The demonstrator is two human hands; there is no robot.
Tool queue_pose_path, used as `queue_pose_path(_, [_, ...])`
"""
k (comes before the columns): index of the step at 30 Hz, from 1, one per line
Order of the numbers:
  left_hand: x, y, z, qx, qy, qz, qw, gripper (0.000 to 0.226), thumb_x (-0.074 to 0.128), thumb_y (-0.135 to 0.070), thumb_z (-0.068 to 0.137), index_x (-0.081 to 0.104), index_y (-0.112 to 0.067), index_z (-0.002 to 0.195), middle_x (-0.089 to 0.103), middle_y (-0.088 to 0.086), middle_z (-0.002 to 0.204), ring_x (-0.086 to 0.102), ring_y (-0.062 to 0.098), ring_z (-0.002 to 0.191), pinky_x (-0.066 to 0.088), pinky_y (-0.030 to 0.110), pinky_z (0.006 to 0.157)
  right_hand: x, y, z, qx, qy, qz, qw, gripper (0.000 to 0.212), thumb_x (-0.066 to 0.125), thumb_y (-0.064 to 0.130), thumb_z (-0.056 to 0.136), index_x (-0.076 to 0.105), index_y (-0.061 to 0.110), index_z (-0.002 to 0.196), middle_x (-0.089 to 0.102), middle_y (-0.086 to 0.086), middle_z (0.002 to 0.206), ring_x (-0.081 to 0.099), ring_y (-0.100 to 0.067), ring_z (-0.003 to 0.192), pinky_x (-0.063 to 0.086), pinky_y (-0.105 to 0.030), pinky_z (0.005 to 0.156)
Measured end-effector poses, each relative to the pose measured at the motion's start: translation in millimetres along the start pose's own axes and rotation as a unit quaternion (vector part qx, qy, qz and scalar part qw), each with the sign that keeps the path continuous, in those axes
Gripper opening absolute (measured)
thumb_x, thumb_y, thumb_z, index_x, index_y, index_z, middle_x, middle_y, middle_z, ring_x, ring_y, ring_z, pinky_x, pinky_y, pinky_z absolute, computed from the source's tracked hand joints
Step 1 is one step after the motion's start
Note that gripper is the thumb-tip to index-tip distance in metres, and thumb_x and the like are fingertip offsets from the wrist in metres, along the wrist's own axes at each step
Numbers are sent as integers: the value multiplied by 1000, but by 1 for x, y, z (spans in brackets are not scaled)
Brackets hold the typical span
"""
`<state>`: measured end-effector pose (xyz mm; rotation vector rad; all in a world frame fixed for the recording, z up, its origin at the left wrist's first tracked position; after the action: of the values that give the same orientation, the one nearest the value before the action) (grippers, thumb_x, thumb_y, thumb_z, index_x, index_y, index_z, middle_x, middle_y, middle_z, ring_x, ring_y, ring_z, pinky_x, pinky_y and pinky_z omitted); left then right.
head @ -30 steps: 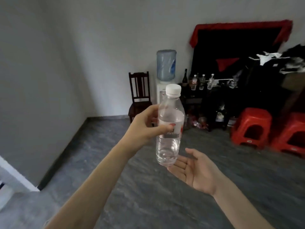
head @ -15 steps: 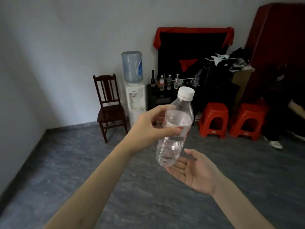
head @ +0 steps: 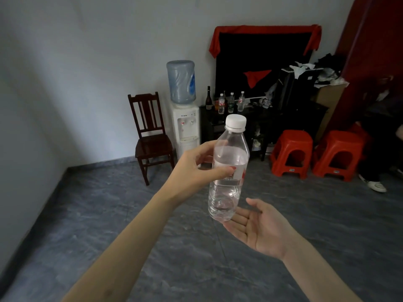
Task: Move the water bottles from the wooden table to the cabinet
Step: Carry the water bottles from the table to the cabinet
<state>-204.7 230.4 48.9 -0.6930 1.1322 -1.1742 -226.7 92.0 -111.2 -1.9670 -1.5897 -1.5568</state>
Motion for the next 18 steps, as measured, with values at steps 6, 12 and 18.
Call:
queue_pose_path(6, [-10,32,45,-25,-25,-1,999,61,78,-39,78,63,-30,137,74,-7,123,68,16,119,49,51,109,-5,36,38,3,-12,1,1000,53,50,30,92,65,-13,119,63,-28,129,69,-38,110,56,-43,90])
queue_pose_path(12, [11,58,124,-24,-22,-7,999,58,78,-45,78,65,-32,134,75,-9,121,70,15,115,53,47,105,-32,106,74,7,-11,-5,1000,54,44,33,98,65,-12,119,62,-28,131,69,-37,110,61,-40,84])
queue_pose_path(18, [35,75,214,-21,-29,-23,999,59,80,-45,77,64,-34,133,76,-9,119,70,11,114,56,37,100,-54,199,108,15,-3,-27,1000,55,47,33,96,63,-12,123,61,-28,132,68,-36,111,62,-40,83])
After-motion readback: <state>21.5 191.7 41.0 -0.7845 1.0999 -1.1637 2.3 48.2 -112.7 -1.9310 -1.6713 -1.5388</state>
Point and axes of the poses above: each hand's wrist, its own z-axis towards the middle knuckle, its own x-axis out of the palm, y = z × x, the point moved 9 cm from there along z, towards the middle knuckle
